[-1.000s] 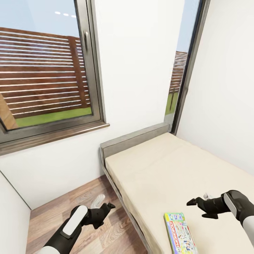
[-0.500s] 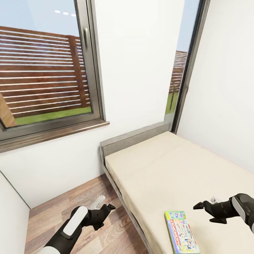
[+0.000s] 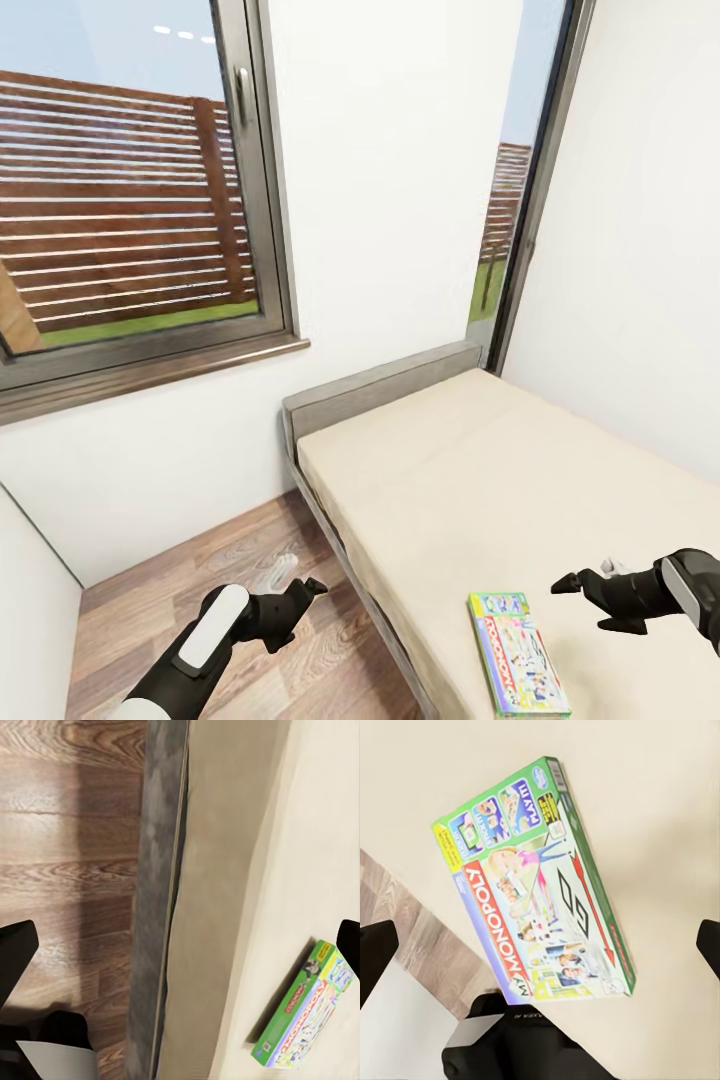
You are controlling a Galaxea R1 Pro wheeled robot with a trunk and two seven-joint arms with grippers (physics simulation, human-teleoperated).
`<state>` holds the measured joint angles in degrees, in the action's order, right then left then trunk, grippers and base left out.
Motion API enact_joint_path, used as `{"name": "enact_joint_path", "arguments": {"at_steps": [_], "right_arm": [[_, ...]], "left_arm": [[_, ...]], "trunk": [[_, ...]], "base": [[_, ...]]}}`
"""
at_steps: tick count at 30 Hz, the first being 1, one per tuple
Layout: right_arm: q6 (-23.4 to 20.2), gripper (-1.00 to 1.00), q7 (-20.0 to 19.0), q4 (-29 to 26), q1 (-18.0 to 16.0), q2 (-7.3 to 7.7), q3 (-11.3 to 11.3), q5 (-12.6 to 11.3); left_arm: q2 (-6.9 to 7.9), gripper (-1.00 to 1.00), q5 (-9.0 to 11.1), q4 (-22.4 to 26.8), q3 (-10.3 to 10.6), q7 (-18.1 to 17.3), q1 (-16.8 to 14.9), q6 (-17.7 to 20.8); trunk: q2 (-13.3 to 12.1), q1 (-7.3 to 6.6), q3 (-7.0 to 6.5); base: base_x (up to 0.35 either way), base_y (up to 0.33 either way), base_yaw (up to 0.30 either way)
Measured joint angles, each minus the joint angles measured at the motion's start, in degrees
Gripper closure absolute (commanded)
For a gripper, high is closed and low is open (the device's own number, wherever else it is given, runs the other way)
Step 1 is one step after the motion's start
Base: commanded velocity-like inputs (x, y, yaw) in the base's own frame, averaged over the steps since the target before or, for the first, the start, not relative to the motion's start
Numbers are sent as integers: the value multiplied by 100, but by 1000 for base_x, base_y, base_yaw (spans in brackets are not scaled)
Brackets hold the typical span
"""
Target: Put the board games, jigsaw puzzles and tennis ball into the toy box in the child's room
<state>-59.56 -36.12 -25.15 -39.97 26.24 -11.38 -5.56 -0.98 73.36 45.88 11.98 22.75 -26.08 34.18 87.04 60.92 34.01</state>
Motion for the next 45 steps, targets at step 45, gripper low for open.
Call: {"name": "enact_joint_path", "arguments": {"at_steps": [45], "right_arm": [[549, -100, -143, 13, 1, -67, -8, 6]], "left_arm": [[-1, -100, 15, 3, -9, -3, 0, -5]], "trunk": [[1805, 989, 808]], "base": [[0, 0, 0]]}}
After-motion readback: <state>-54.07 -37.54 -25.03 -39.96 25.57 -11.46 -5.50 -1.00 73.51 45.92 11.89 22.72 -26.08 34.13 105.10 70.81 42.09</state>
